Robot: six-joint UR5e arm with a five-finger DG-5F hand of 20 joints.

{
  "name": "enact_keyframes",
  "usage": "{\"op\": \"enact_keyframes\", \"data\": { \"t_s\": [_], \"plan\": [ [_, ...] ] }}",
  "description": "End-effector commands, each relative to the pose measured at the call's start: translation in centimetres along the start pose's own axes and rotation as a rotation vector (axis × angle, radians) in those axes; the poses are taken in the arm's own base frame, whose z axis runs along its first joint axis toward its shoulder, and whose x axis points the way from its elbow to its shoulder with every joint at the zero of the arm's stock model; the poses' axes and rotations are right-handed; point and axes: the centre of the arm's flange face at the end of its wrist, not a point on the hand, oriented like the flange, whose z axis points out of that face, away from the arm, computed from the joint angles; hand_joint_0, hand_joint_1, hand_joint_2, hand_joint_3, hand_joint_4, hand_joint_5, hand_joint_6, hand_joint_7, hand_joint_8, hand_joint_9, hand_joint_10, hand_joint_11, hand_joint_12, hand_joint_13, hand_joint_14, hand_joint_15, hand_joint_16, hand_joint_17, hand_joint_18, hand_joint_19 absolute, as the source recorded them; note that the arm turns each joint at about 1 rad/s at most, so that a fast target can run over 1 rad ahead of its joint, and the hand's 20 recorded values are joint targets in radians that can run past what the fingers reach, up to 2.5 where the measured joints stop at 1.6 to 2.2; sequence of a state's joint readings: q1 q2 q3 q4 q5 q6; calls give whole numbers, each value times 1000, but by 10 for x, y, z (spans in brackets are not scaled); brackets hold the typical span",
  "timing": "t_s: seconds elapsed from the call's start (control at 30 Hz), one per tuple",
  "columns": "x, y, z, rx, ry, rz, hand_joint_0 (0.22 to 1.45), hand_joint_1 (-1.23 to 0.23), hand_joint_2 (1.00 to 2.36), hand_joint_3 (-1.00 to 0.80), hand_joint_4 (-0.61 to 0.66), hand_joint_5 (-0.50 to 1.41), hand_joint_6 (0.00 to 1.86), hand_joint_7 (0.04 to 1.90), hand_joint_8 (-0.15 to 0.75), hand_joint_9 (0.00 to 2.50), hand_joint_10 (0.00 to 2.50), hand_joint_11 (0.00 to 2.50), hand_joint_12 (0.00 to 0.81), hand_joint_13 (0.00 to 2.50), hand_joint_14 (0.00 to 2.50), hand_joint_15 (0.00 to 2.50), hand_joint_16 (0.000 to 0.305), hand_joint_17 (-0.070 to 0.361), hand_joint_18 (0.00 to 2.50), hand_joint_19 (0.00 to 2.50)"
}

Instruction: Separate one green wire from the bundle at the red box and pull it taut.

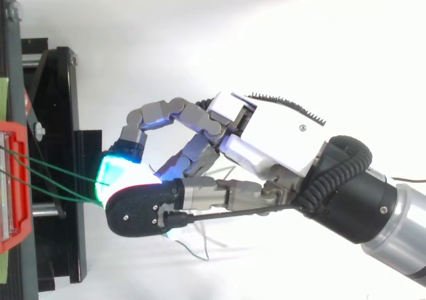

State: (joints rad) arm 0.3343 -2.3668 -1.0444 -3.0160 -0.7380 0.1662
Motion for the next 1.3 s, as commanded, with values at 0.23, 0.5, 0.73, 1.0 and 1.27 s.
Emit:
{"op": "enact_keyframes", "data": {
  "t_s": [0.23, 0.5, 0.73, 1.0, 1.27],
  "plan": [
    [-1, 0, 0, 1, -2, 0, 494, -639, 1000, -500, 131, -198, 875, 1000, 292, 1327, 20, 1052, 383, 1361, 24, 890, 54, 121, 957, 399],
    [0, 0, 0, 1, -2, 1, 631, -756, 1003, -462, 95, -206, 872, 1040, 263, 1229, 22, 1027, 364, 1222, 25, 812, 49, 110, 895, 424],
    [0, -1, -3, 13, -1, -8, 645, -758, 1012, -348, 42, -207, 889, 1065, 270, 1227, 21, 1025, 364, 1190, 23, 787, 49, 109, 894, 424],
    [-1, -2, -2, 15, -3, -4, 693, -864, 1003, -474, 83, -212, 892, 1013, 256, 1153, 20, 1009, 366, 1056, 26, 706, 48, 107, 852, 394],
    [-2, -2, -2, 20, -1, -4, 645, -892, 1000, -500, 122, -206, 890, 949, 260, 1137, 20, 977, 373, 924, 19, 566, 46, 104, 816, 373]
  ]
}}
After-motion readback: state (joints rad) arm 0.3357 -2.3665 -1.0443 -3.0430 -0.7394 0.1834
